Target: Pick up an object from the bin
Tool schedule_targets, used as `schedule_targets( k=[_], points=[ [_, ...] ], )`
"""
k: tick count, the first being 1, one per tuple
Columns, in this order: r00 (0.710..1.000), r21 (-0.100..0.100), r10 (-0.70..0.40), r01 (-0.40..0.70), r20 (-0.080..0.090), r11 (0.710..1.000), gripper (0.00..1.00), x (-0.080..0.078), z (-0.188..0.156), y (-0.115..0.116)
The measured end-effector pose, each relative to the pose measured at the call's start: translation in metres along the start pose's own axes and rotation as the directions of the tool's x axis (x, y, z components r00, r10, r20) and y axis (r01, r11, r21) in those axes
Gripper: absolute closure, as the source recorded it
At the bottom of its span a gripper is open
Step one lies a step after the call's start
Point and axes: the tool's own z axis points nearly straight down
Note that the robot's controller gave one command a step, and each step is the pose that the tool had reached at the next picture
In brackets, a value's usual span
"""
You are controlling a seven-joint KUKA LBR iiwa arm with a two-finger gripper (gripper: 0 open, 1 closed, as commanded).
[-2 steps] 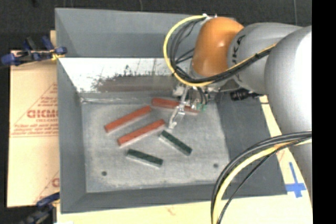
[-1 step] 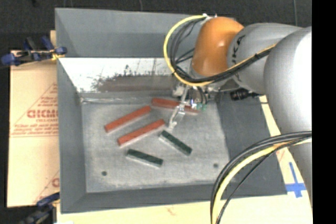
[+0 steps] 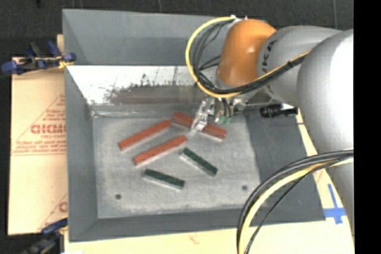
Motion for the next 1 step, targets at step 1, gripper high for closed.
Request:
schedule_targets(
  k=[1],
  points=[
    [1.000,0.000,0.000,0.000,0.001,1.000,1.00,-0.0001,0.0000,0.0000]
  ],
)
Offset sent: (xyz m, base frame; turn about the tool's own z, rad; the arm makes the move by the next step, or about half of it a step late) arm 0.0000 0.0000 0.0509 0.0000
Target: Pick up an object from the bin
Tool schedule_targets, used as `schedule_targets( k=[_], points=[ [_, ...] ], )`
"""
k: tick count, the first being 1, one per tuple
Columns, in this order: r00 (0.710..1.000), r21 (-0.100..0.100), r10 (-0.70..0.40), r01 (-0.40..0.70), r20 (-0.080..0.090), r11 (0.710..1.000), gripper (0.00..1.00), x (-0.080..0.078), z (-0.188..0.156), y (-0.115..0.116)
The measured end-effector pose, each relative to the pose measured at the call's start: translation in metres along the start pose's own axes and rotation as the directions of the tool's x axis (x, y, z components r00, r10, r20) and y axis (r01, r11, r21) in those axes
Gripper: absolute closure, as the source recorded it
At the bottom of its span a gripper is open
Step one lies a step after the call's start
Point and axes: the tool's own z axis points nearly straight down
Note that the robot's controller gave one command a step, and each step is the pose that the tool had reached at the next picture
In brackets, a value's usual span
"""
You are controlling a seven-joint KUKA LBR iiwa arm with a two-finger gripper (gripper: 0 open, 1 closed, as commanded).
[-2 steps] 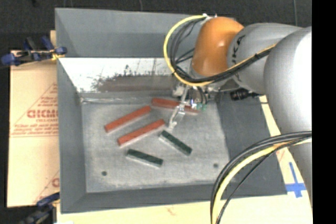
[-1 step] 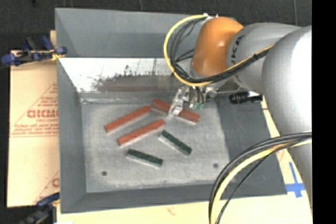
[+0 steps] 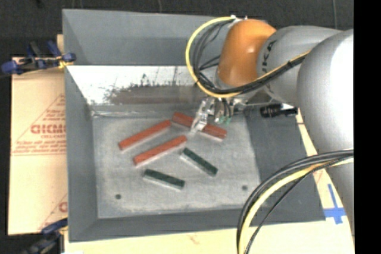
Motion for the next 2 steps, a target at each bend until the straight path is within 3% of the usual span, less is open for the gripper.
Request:
schedule_targets(
  k=[2],
  points=[
    [1.000,0.005,-0.002,0.002,0.000,1.000,1.00,0.002,-0.017,-0.002]
  ],
)
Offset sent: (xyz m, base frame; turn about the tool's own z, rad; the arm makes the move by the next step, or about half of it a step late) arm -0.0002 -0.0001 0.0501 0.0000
